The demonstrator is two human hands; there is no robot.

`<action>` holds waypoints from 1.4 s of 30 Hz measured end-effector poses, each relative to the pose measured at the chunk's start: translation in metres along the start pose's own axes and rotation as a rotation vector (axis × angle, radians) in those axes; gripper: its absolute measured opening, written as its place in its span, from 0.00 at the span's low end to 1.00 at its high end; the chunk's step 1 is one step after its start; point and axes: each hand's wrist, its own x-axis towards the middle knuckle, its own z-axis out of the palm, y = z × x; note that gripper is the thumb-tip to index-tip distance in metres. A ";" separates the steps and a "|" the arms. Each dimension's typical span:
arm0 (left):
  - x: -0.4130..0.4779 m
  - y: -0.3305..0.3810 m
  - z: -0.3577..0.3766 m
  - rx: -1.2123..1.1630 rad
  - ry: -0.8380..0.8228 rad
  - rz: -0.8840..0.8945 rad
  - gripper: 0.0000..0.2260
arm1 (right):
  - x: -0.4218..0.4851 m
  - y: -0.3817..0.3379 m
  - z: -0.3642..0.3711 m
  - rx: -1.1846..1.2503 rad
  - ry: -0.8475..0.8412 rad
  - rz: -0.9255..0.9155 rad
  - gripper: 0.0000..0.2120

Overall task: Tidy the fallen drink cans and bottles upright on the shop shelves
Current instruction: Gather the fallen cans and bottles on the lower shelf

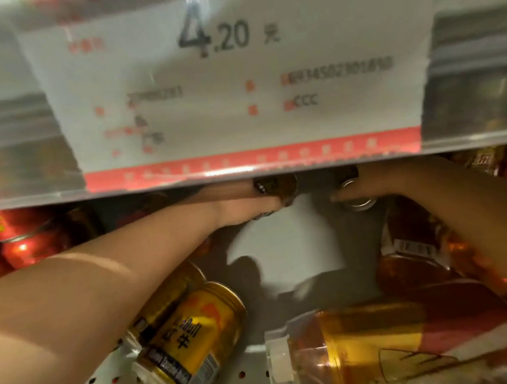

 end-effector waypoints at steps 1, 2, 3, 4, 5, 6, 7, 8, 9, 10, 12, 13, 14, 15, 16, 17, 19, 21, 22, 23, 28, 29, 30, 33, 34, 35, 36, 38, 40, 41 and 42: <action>-0.015 -0.003 -0.005 0.009 0.016 -0.046 0.16 | -0.002 0.001 -0.002 -0.039 -0.014 -0.022 0.44; -0.030 -0.006 -0.009 -0.008 0.048 -0.077 0.16 | -0.004 0.000 -0.004 -0.095 -0.016 -0.046 0.47; -0.045 -0.009 -0.013 -0.050 0.091 -0.088 0.18 | -0.006 -0.002 -0.005 -0.160 -0.011 -0.062 0.50; -0.061 -0.012 -0.016 -0.103 0.134 -0.096 0.22 | -0.008 -0.005 -0.006 -0.214 -0.006 -0.069 0.51; -0.077 -0.014 -0.018 -0.149 0.179 -0.111 0.27 | -0.011 -0.008 -0.005 -0.245 -0.009 -0.062 0.50; -0.093 -0.016 -0.020 -0.176 0.222 -0.136 0.32 | -0.014 -0.012 -0.004 -0.259 -0.015 -0.055 0.49; -0.107 -0.018 -0.021 -0.191 0.258 -0.161 0.35 | -0.019 -0.016 -0.003 -0.258 -0.020 -0.055 0.47; -0.119 -0.020 -0.023 -0.206 0.283 -0.181 0.37 | -0.024 -0.021 -0.002 -0.238 -0.025 -0.061 0.47; -0.129 -0.022 -0.024 -0.232 0.294 -0.193 0.38 | -0.030 -0.025 -0.002 -0.210 -0.033 -0.061 0.45; -0.138 -0.023 -0.025 -0.267 0.293 -0.201 0.38 | -0.037 -0.030 -0.003 -0.179 -0.044 -0.066 0.43; -0.150 -0.023 -0.025 -0.344 0.263 -0.226 0.38 | -0.050 -0.042 -0.003 -0.078 -0.075 -0.125 0.37; -0.152 -0.022 -0.026 -0.365 0.242 -0.237 0.38 | -0.057 -0.048 -0.002 -0.003 -0.092 -0.164 0.32; -0.152 -0.020 -0.027 -0.366 0.220 -0.239 0.37 | -0.065 -0.055 -0.002 0.059 -0.111 -0.192 0.28; -0.150 -0.017 -0.027 -0.350 0.203 -0.238 0.36 | -0.073 -0.063 -0.001 0.074 -0.123 -0.202 0.25; -0.145 -0.016 -0.027 -0.330 0.194 -0.235 0.34 | -0.081 -0.072 -0.002 0.056 -0.123 -0.212 0.27; -0.139 -0.014 -0.026 -0.309 0.191 -0.230 0.31 | -0.088 -0.080 -0.004 0.008 -0.118 -0.223 0.30; -0.126 -0.010 -0.024 -0.251 0.178 -0.227 0.29 | -0.098 -0.093 -0.004 -0.077 -0.116 -0.255 0.34; -0.116 -0.011 -0.021 -0.208 0.158 -0.218 0.31 | -0.107 -0.100 0.000 -0.070 -0.102 -0.287 0.31; -0.112 -0.012 -0.020 -0.211 0.136 -0.201 0.31 | -0.113 -0.106 0.003 -0.040 -0.078 -0.301 0.27; -0.109 -0.013 -0.020 -0.216 0.111 -0.181 0.31 | -0.118 -0.112 0.006 -0.012 -0.057 -0.299 0.26; -0.098 -0.020 -0.024 -0.140 -0.006 -0.143 0.24 | -0.126 -0.136 0.019 -0.113 -0.080 -0.111 0.42; -0.096 -0.022 -0.023 -0.154 -0.006 -0.132 0.23 | -0.129 -0.140 0.020 -0.134 -0.076 -0.097 0.42; -0.095 -0.025 -0.023 -0.171 -0.003 -0.128 0.24 | -0.132 -0.144 0.022 -0.145 -0.077 -0.086 0.42; -0.095 -0.033 -0.022 -0.180 -0.009 -0.141 0.25 | -0.143 -0.153 0.026 -0.177 -0.091 -0.068 0.40; -0.096 -0.035 -0.023 -0.157 -0.018 -0.147 0.26 | -0.145 -0.156 0.028 -0.197 -0.092 -0.072 0.39; -0.098 -0.038 -0.023 -0.131 -0.026 -0.156 0.27 | -0.147 -0.158 0.028 -0.216 -0.091 -0.076 0.39; -0.099 -0.040 -0.024 -0.107 -0.034 -0.168 0.28 | -0.148 -0.160 0.028 -0.227 -0.092 -0.078 0.40; -0.104 -0.044 -0.024 -0.071 -0.044 -0.187 0.29 | -0.148 -0.163 0.026 -0.227 -0.123 -0.074 0.40; -0.107 -0.047 -0.023 -0.052 -0.036 -0.196 0.29 | -0.147 -0.164 0.022 -0.218 -0.204 -0.070 0.40; -0.108 -0.048 -0.023 -0.045 -0.034 -0.194 0.29 | -0.146 -0.164 0.019 -0.219 -0.249 -0.072 0.40; -0.109 -0.049 -0.024 -0.035 -0.036 -0.186 0.30 | -0.145 -0.163 0.017 -0.223 -0.282 -0.082 0.40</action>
